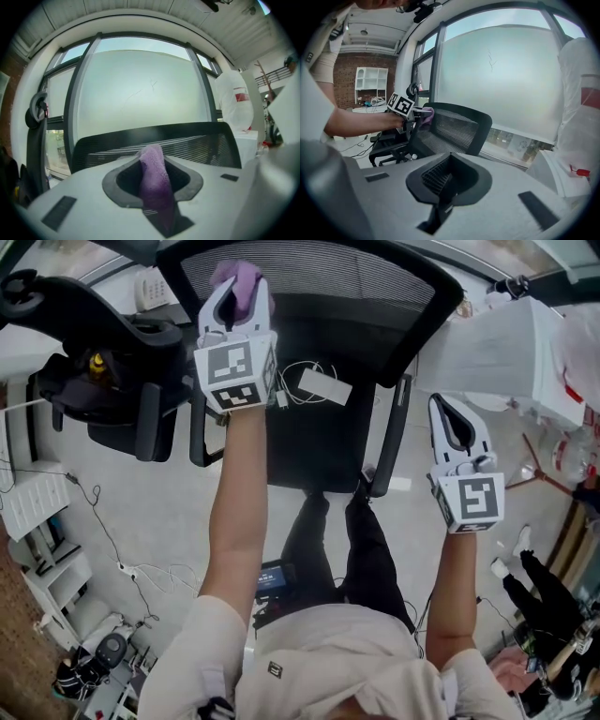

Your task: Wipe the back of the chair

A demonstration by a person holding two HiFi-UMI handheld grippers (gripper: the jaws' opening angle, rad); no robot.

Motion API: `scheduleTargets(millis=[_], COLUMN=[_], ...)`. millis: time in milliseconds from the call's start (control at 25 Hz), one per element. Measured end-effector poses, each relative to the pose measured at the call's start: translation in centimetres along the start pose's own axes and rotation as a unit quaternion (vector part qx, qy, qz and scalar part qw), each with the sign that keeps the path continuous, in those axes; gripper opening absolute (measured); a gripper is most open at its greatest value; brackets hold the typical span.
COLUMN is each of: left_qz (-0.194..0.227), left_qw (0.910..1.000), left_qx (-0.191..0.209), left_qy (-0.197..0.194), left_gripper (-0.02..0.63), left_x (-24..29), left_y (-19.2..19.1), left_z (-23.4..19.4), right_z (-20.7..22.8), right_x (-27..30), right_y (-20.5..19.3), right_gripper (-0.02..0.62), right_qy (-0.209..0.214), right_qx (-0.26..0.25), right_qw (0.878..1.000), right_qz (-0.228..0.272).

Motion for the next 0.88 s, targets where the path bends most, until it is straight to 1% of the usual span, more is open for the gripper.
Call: scheduleTargets(millis=[120, 280, 360, 440, 560, 680, 800, 880], left_qz=[0.011, 0.018, 0.022, 0.024, 0.027, 0.027, 0.022, 0.016], left_qw=[0.9987, 0.9917, 0.9876, 0.9849, 0.9840, 0.9853, 0.9902, 0.9947], left_qx=[0.003, 0.001, -0.001, -0.003, -0.004, 0.000, -0.002, -0.008], left_qy=[-0.050, -0.127, -0.156, -0.171, -0.176, -0.169, -0.138, -0.101], left_gripper=[0.109, 0.107, 0.107, 0.106, 0.106, 0.106, 0.106, 0.106], left_x=[2.3, 4.5, 4.9, 5.1, 5.1, 4.9, 4.5, 3.9], left_y=[0.4, 1.6, 2.3, 2.8, 3.0, 2.8, 2.1, 1.3], left_z=[5.9, 14.6, 17.8, 19.8, 20.3, 18.8, 15.0, 10.9], right_z=[0.7, 1.9, 2.5, 3.1, 3.6, 3.4, 2.3, 1.5], right_x=[-0.5, -1.3, -1.8, -2.3, -2.5, -2.2, -1.4, -0.7], right_y=[-0.8, -1.8, -2.2, -2.4, -2.6, -2.5, -2.1, -1.5], right_gripper=[-0.005, -0.005, -0.005, -0.005, -0.005, -0.005, -0.005, -0.005], right_qy=[-0.002, -0.011, -0.016, -0.022, -0.022, -0.021, -0.012, -0.006], right_qx=[0.005, 0.008, 0.009, 0.011, 0.015, 0.014, 0.010, 0.003], right_qw=[1.000, 1.000, 1.000, 0.999, 1.000, 1.000, 1.000, 1.000], right_qz=[-0.001, -0.008, -0.014, -0.021, -0.010, -0.014, -0.016, -0.013])
Point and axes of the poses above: the fingertips, and each gripper's own axes: x forward along the fingers, z to its right, y out of its top, the point moved 5 cm from there along -x, backward along the fingers, and after that the axes turned 7 degrees about -y, right-handed, at the moved point
